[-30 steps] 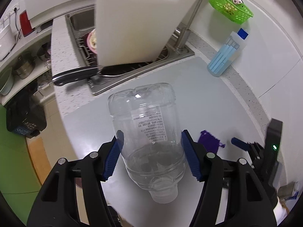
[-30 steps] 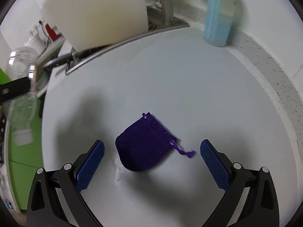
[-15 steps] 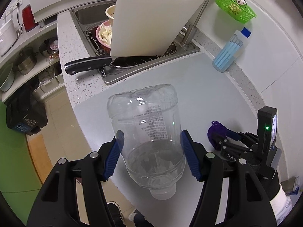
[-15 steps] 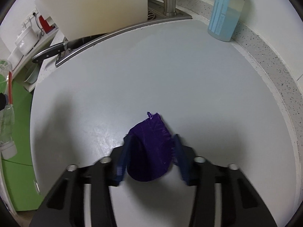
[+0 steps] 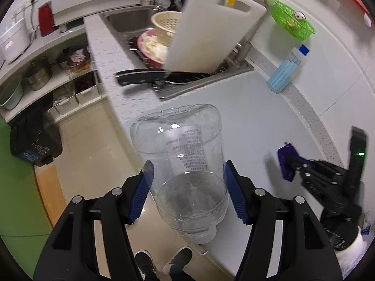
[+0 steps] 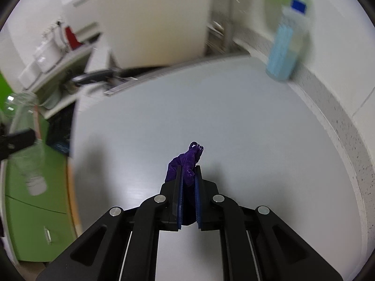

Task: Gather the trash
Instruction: 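Carry the bottle and pouch over the wastebasket, open the left tool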

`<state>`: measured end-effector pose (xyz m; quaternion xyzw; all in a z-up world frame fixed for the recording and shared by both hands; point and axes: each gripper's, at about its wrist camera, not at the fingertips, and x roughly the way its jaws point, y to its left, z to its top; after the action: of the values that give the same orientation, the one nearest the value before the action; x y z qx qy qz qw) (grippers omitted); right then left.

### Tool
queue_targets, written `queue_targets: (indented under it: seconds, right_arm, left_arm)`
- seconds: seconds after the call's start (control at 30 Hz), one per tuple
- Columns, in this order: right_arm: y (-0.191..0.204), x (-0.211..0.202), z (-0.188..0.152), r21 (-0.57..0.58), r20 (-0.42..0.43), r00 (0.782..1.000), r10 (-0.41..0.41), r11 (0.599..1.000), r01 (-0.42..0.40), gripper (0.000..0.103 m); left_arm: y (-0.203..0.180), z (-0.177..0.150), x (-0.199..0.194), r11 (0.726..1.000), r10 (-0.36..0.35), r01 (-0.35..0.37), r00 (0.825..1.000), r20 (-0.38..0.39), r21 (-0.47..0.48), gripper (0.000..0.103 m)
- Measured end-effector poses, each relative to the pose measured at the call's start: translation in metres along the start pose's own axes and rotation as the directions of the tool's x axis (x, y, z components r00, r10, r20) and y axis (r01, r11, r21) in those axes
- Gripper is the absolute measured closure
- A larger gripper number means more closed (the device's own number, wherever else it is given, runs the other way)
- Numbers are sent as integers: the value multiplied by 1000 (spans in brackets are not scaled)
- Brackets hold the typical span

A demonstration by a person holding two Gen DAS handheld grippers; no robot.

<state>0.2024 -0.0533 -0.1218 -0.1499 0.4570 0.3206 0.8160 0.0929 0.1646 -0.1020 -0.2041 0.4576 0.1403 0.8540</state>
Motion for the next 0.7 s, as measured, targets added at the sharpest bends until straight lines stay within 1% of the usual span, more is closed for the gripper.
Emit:
queue_targets:
  seconds: [0.13,0.23,0.3,0.33,0.4,0.47,0.53,0.67,0.7]
  right_arm:
    - [59,-18,-1,-57,31,997,77,996,-75,95]
    - [101,-19,-4,-96,27,992,125,988,-122,95]
    - [133,-10,-8,-126,9,988,157,980,-155,95]
    - [148,-2,-11,-135,-6,985,170,976,-169,95]
    - [170,15,-17,-147,-36,981,188,970,-192,95]
    - [195,38,-26,-164,-67,979,193,966,-201,95]
    - [217,69,-39,-171,-110,974,199,961,-216,95]
    - [251,132,-71,-200,-168,969,183,956,-215,95]
    - [257,147,-79,-208,-178,968,178,955,-214,95]
  left_arm:
    - [35,-16,-17,999,24,-24,1000,6,-24,41]
    - [71,-34,-27,997,54,-54,999,1,-48,41]
    - [91,-43,-29,996,58,-59,998,-8,-74,41]
    - [109,-52,-28,994,67,-68,998,-16,-90,41]
    - [130,-64,-24,991,77,-79,997,-29,-103,42]
    - [158,-82,-12,988,90,-96,995,-49,-119,42]
    - [184,-98,6,985,93,-102,993,-72,-135,42]
    - [235,-136,65,979,99,-119,987,-126,-164,42]
    - [250,-149,88,977,101,-126,984,-146,-171,42]
